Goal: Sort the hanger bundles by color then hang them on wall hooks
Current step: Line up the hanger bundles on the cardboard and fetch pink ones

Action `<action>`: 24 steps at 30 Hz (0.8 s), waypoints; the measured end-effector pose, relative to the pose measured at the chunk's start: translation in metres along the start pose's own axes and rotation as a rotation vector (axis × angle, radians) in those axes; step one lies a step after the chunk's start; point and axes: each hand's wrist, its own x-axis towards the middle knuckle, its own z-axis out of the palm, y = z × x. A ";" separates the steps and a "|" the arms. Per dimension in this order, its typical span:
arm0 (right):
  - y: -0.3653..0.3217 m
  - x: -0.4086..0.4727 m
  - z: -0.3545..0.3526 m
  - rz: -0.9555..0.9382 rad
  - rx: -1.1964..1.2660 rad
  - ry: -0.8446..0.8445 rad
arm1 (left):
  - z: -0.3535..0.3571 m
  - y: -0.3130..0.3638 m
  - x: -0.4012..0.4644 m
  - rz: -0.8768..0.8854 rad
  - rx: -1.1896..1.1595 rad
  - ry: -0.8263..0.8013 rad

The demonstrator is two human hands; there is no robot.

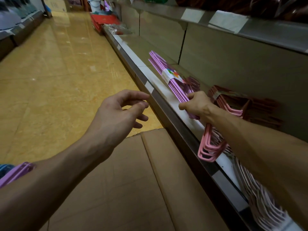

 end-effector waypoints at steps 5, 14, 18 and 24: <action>-0.013 -0.028 0.014 -0.081 0.055 -0.031 | -0.015 -0.014 -0.017 -0.001 0.011 0.042; -0.049 -0.109 0.027 -0.345 0.018 -0.092 | -0.061 -0.017 -0.031 -0.104 -0.122 0.224; -0.047 -0.157 0.030 -0.407 0.052 -0.096 | -0.087 -0.009 -0.034 -0.233 -0.414 0.371; -0.041 -0.249 0.028 -0.456 0.176 -0.207 | -0.129 0.029 -0.060 -0.213 -0.515 0.381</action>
